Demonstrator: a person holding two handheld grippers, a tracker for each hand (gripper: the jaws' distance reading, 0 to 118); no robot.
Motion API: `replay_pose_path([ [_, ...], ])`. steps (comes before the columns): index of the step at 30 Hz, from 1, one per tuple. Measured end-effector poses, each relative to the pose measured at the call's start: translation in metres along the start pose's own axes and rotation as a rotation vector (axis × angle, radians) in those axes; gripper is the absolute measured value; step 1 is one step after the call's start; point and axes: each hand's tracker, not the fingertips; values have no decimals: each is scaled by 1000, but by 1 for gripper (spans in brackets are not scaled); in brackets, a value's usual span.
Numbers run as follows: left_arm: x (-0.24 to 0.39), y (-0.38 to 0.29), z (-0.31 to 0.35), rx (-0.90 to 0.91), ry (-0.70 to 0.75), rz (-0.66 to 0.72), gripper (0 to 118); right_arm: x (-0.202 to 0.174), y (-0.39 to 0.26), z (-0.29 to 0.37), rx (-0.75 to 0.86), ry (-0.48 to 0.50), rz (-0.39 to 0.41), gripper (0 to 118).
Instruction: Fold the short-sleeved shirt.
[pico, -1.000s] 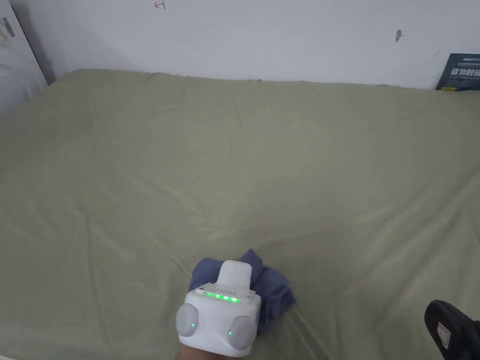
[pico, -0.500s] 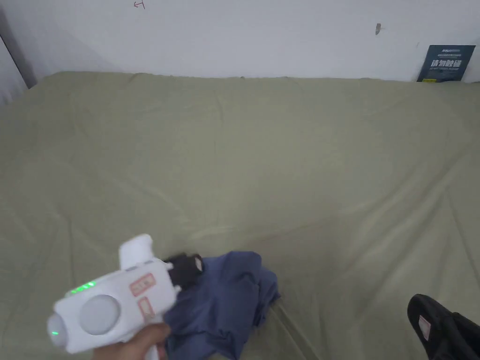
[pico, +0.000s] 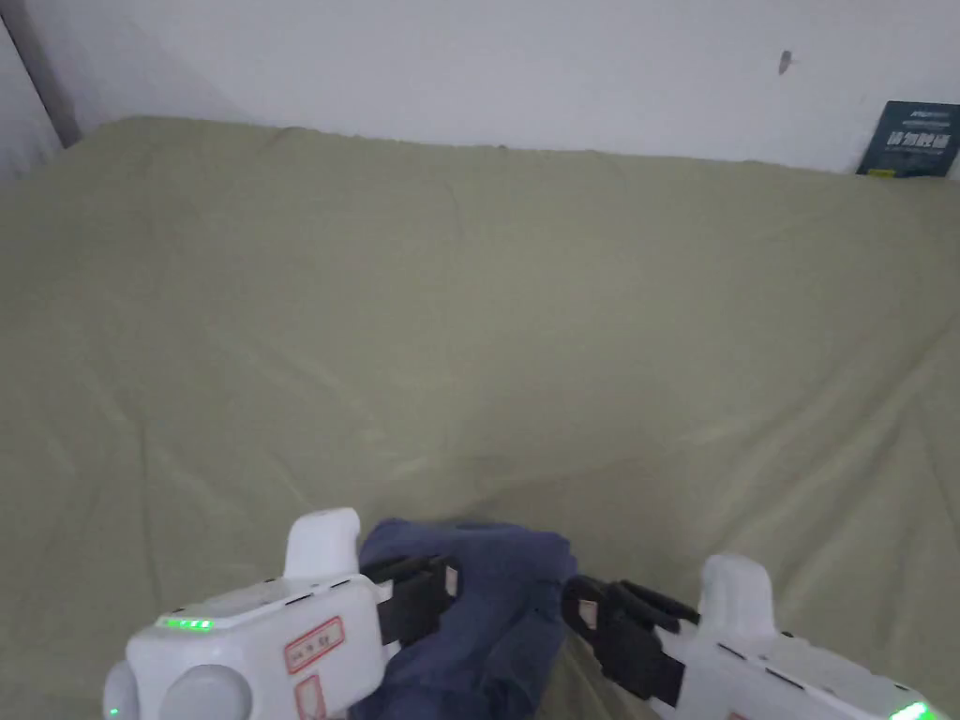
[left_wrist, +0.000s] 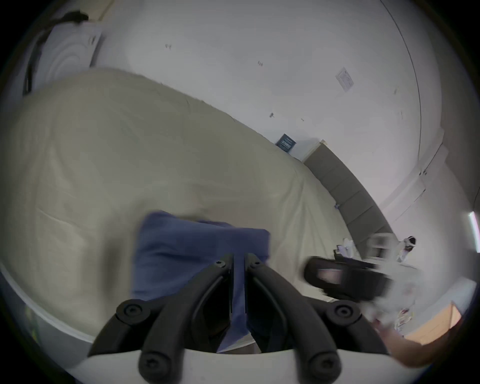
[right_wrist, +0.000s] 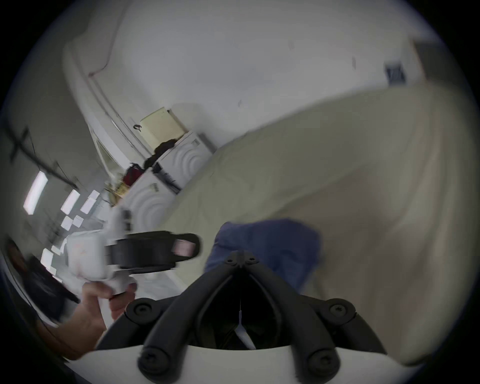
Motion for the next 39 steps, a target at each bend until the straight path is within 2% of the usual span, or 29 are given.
replay_pose_path([
  [2, -18, 6, 25, 19, 27, -3, 30, 30, -3, -44, -82, 118, -148, 1],
  [3, -31, 8, 34, 16, 31, 0, 39, 43, -9, -57, -83, 97, -182, 1],
  [4, -44, 9, 36, 10, 32, 8, 87, 50, -11, -64, -105, 33, -177, 1],
  [5, -60, 8, 36, -20, 21, 48, 111, 58, -14, -68, -123, -82, -151, 1],
  [6, -79, 6, 36, -26, -43, 115, 116, 65, -16, -66, -117, -126, -165, 1],
  [8, -116, 2, 23, -68, -128, 274, 116, 70, -15, -59, -51, -58, -271, 1],
  [10, -141, -5, -2, -132, -192, 385, 116, 55, -11, -54, -55, -101, -225, 1],
  [12, -152, -14, -40, -222, -383, 503, 109, 54, -10, -55, -60, -90, -208, 1],
  [13, -153, -20, -56, -258, -464, 558, 90, 47, -9, -52, -58, -86, -207, 1],
  [14, -151, -26, -71, -248, -486, 571, 68, 46, -9, -49, -57, -81, -208, 1],
  [15, -145, -28, -81, -245, -371, 505, 39, 45, -9, -47, -52, -79, -207, 1],
  [16, -136, -26, -90, -248, -253, 429, 33, 45, -8, -42, -42, -79, -205, 1],
  [17, -135, -27, -94, -234, -264, 427, 32, 50, -9, -40, -31, -73, -208, 1],
  [18, -137, -26, -94, -228, -319, 492, 31, 51, -9, -35, -24, -67, -214, 1],
  [19, -139, -24, -91, -224, -304, 500, 31, 50, -8, -30, -19, -63, -212, 1],
  [21, -144, -10, -72, -203, -216, 362, 30, 53, -6, -19, -5, -38, -192, 1],
  [24, -178, 17, -31, -175, -180, 359, 30, 43, -1, -1, -2, -33, -140, 1],
  [29, -289, 87, 61, -124, 77, 262, 30, 31, -4, 16, 3, -37, -101, 1],
  [31, -339, 118, 98, -120, 136, 261, 30, 26, -8, 22, 3, -43, -101, 1],
  [33, -357, 137, 133, -108, 210, 246, 30, 21, -13, 23, 2, -55, -110, 1],
  [36, -403, 144, 162, -88, 270, 350, 30, 14, -22, 24, 1, -84, -113, 1],
  [37, -412, 142, 165, -91, 289, 368, 35, 13, -25, 23, 0, -87, -118, 1],
  [38, -418, 138, 167, -88, 288, 374, 59, 12, -27, 23, 1, -86, -127, 1],
  [39, -423, 134, 170, -82, 289, 382, 98, 11, -28, 23, 1, -81, -136, 1],
])
